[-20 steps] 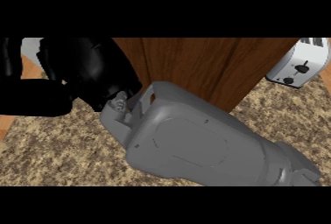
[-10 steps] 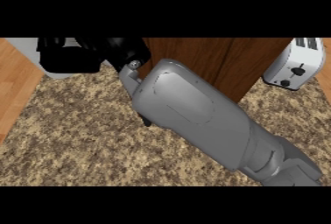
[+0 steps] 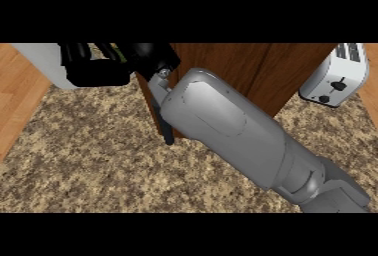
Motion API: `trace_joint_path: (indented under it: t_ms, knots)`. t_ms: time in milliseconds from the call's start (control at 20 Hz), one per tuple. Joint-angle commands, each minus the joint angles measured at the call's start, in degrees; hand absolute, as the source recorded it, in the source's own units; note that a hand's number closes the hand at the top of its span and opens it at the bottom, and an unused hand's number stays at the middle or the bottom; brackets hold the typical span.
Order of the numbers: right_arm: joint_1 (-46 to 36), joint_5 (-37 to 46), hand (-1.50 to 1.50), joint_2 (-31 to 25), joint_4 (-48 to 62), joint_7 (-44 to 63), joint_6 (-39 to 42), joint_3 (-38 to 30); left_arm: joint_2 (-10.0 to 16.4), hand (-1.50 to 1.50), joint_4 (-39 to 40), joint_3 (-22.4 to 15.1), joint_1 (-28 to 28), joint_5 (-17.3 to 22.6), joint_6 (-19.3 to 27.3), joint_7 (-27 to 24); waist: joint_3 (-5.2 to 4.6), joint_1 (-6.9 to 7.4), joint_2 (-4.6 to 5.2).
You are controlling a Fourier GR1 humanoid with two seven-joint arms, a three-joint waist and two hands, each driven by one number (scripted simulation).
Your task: Pick up the wine, place it into the cabinet and close the cabinet
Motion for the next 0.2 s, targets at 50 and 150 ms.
trace_joint_path:
  t_ms: [50, 150]
  knots:
    - [5.3, 0.6, 1.5, -7.0, 10.2, -1.0, -0.9, -3.9, 0.1, 1.5, 0.4, 0.1, -0.1, 0.0, -0.3, 0.5, 1.34, -1.99, 4.44]
    - [3.9, 0.4, 1.5, -6.2, 10.6, -1.0, -1.0, -4.5, 0.6, 1.5, -1.1, 0.1, -0.9, 1.1, 0.5, 1.3, 1.4, -1.79, 4.27]
